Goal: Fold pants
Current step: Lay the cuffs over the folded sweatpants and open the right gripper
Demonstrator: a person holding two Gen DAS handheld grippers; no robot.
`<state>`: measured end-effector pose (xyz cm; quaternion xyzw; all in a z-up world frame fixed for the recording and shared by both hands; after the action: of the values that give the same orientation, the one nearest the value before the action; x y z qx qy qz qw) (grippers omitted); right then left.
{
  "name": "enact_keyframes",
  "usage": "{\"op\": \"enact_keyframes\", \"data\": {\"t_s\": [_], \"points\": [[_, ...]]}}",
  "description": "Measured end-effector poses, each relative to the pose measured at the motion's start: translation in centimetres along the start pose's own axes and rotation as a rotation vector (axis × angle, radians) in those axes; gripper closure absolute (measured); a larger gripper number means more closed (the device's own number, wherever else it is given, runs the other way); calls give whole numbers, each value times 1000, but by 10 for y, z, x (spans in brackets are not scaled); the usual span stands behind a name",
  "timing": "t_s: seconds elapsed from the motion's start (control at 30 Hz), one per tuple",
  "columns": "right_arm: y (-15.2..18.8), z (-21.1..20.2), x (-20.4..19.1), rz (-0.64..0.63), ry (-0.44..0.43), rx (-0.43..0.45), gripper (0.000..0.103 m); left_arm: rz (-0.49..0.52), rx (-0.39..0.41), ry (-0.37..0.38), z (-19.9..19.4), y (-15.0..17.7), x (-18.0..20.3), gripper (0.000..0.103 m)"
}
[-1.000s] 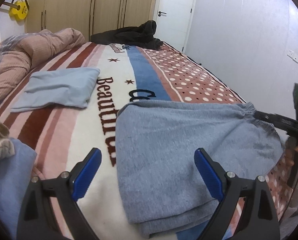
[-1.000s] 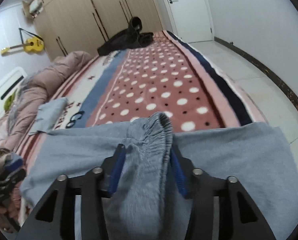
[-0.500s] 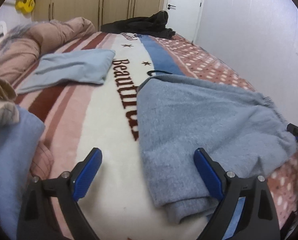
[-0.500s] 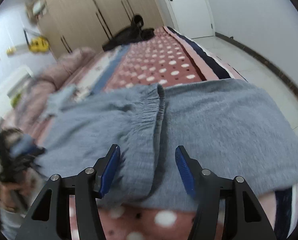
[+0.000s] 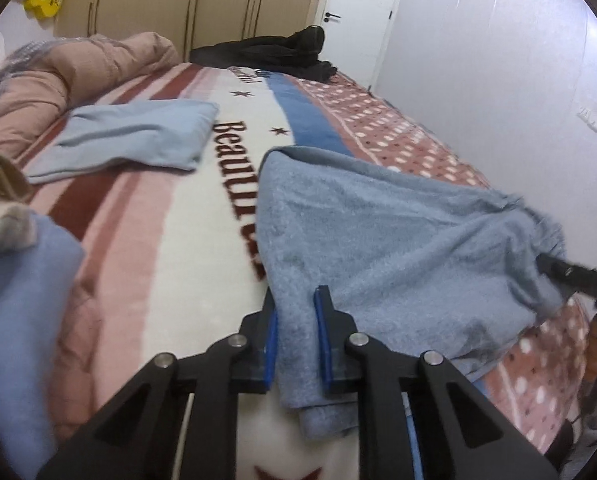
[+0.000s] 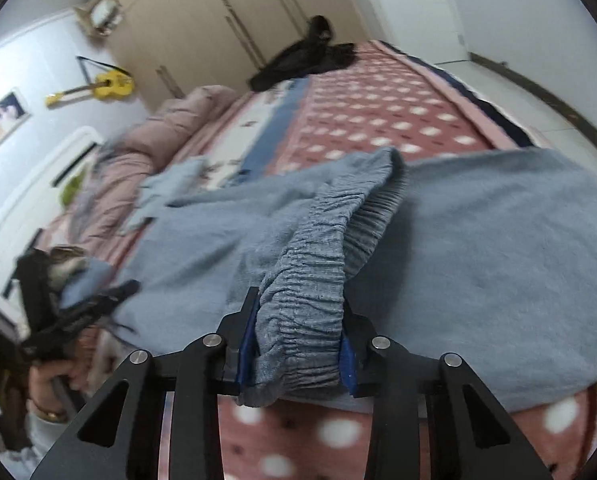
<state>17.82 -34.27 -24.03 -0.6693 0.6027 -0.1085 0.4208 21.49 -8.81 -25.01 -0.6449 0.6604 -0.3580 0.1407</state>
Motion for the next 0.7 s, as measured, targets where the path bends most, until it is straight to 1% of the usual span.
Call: {"op": "enact_keyframes", "data": {"t_s": [0.07,0.13,0.17,0.2,0.23,0.27,0.3,0.33,0.37,0.4,0.43,0.5,0.57,0.6,0.7], "points": [[-4,3,-8,-24,4,-3,75,6,14,-50,-1,1,-4,90],[-2,7,-10,-18,1,-14,75,16,41,-113,-8,-1,-10,95],[-1,9,-10,-10,-8,-21,75,17,60,-141,-13,-3,-15,96],[0,9,-11,-13,-15,-22,75,6,59,-124,-15,-5,-18,96],[0,8,-10,-22,-10,-23,75,-18,42,-94,-16,-6,-20,96],[-1,9,-8,-26,-1,-30,74,-38,31,-68,-16,-7,-21,94],[-1,9,-4,-17,8,-39,69,-39,28,-52,-17,-7,-18,82],[0,10,3,7,20,-54,67,-24,32,-49,-18,-7,-15,72],[2,9,6,17,33,-63,58,-4,45,-37,-20,-7,-10,54],[5,7,11,23,51,-74,47,5,52,-24,-22,-7,-6,50],[8,0,16,25,72,-74,44,15,50,-10,-23,-7,-3,50],[14,-22,24,33,95,-39,40,17,40,17,-22,-7,2,49],[24,-54,40,86,123,14,35,3,27,44,-22,-7,4,47],[30,-68,50,120,144,30,35,-1,24,49,-22,-7,5,45],[52,-96,81,218,190,35,35,-10,22,58,-22,-6,7,42]]}}
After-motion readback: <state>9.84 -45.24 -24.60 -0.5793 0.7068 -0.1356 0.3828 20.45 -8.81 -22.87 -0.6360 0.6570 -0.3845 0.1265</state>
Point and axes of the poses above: each gripper's, at about its wrist camera, not at the fingertips, and z roughly the way its jaws point, x to its right, y to its underside, the point moved 6 cm from there along z, roughly the way its jaws point, and after that the axes turned 10 degrees about -z, right-handed, at the moved point
